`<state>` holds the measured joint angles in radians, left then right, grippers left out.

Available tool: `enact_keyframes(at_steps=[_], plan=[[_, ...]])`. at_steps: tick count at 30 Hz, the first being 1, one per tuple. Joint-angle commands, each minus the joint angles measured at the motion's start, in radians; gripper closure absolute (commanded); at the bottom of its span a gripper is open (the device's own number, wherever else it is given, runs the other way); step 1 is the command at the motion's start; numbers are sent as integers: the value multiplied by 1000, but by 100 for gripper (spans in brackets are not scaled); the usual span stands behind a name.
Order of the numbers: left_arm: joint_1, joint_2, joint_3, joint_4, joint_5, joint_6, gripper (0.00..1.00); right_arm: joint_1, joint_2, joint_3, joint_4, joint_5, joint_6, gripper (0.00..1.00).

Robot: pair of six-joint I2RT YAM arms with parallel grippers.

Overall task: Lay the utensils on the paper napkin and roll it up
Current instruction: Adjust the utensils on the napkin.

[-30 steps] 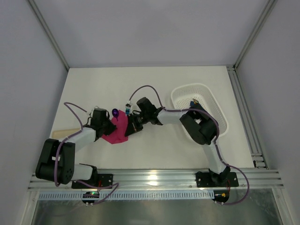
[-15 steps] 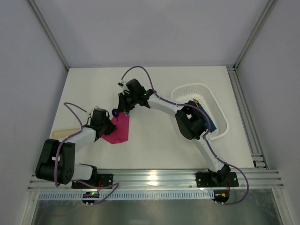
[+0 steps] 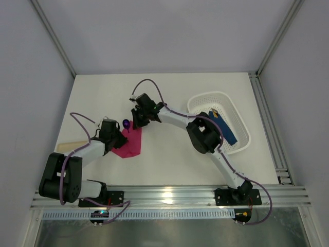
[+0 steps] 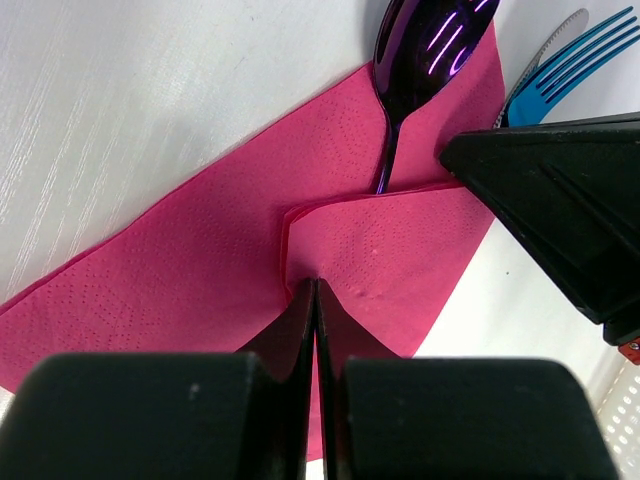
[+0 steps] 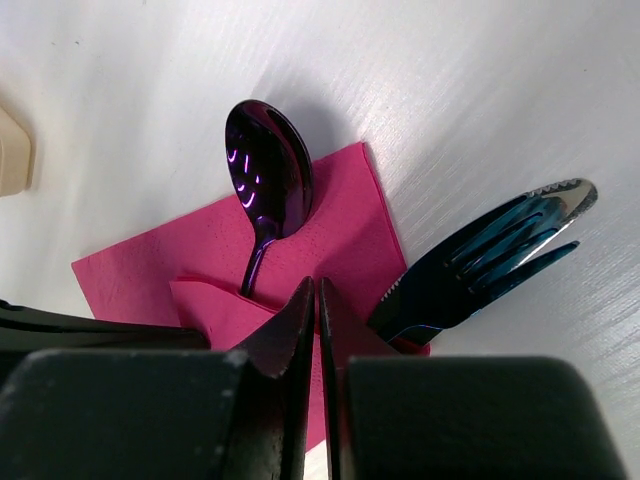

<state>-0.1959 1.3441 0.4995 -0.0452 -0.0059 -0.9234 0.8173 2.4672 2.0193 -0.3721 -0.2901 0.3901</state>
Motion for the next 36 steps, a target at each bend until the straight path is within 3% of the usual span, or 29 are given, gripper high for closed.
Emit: enact_keyframes(at_steps=[1,6,13,20,36], plan=[[7,3,-33,-61,-23,37,100,3,-68,10,30,42,-36,92],[7,4,-29,-65,-22,47,100,-1,-134,-59,71,192,-28,93],[7,15,-26,-62,-22,49,100,-72,-226,-185,183,169,-5,93],[7,13,-26,-59,-11,51,100,-122,-188,-134,116,155,-22,93],[6,10,-22,-62,-6,51,100,-112,-76,-71,91,135,1,94]])
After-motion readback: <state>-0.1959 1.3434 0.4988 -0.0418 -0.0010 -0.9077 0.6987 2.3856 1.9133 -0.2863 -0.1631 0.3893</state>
